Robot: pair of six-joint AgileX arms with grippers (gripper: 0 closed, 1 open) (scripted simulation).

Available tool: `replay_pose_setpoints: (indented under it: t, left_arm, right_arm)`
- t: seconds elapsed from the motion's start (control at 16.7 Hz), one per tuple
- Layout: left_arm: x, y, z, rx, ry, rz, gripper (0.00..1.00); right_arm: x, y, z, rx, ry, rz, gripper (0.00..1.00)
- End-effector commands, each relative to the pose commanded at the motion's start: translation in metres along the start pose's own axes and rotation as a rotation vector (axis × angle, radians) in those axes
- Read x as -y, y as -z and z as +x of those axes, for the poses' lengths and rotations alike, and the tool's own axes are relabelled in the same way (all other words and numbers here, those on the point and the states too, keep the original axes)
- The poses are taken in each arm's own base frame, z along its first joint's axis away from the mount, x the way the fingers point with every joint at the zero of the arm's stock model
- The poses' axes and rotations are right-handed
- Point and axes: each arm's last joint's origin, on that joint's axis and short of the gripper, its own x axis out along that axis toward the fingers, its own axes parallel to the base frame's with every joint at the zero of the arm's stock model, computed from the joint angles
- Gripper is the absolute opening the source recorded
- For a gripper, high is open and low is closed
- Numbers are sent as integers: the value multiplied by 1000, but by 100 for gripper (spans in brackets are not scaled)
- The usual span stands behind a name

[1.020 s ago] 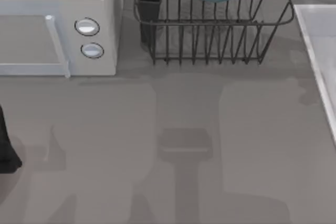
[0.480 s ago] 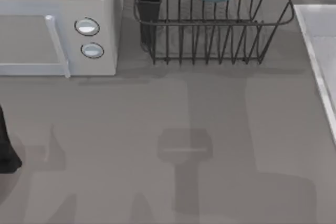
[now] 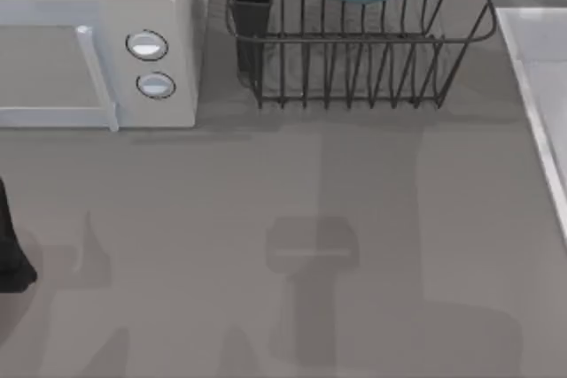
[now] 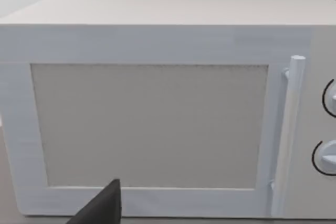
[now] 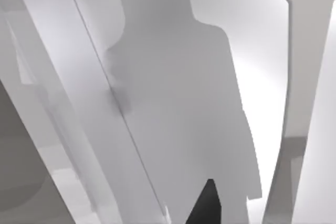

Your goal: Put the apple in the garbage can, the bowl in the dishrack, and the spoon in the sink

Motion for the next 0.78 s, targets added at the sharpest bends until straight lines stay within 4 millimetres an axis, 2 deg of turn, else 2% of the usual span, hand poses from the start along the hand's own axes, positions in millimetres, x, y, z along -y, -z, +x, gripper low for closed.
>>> replay_pose_setpoints:
  t: [0.3, 0.66, 0.78]
  left_arm:
    - [0, 0, 0, 0, 0, 0, 100]
    - [0, 0, 0, 0, 0, 0, 100]
    - [0, 0, 0, 0, 0, 0, 100]
  right_arm:
    - [1, 3, 30, -23, 5, 0, 0]
    - [2, 4, 32, -13, 2, 1, 0]
    - [2, 4, 32, -13, 2, 1, 15]
